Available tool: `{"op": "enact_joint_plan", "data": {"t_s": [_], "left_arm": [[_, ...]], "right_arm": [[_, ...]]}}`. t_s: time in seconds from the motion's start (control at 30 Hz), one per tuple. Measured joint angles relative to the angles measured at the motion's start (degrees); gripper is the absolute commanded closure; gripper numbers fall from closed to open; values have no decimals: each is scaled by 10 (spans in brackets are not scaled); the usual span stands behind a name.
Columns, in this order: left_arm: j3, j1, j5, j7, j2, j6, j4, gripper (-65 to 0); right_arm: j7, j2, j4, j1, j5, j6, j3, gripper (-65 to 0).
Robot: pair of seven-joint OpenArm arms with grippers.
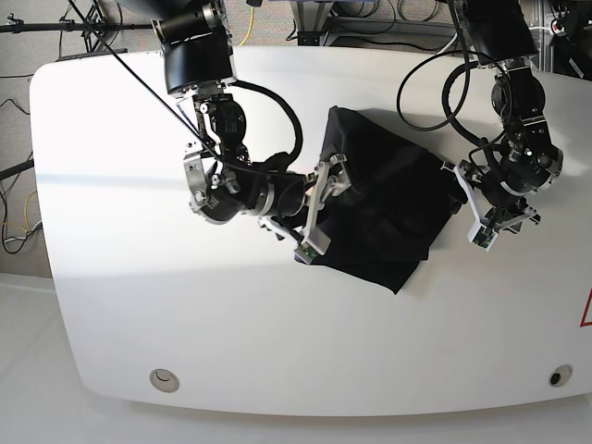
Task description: Fold the T-shirt properly
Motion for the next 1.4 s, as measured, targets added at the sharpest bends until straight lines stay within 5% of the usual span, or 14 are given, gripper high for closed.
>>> {"op": "enact_joint_plan", "data": {"t_s": [0.2,0.43,0.7,0.97,1.4], "left_arm": [[-1,0,0,0,0,0,0,-343],[-1,0,0,0,0,0,0,-343],[-1,0,0,0,0,0,0,-343],[-2,0,0,0,0,0,0,-343],[-2,0,0,0,0,0,0,-343]], "right_arm": [[23,-2,-11,1,3,0,-54,-431],[27,-9,-11,2,8,-7,-58,-1],[26,-17,-10,20,5,-73,-64,-62],[26,-27,13,23,8,-73,-93,-43],[25,-62,18,56,7,-73,-235,-45]]}}
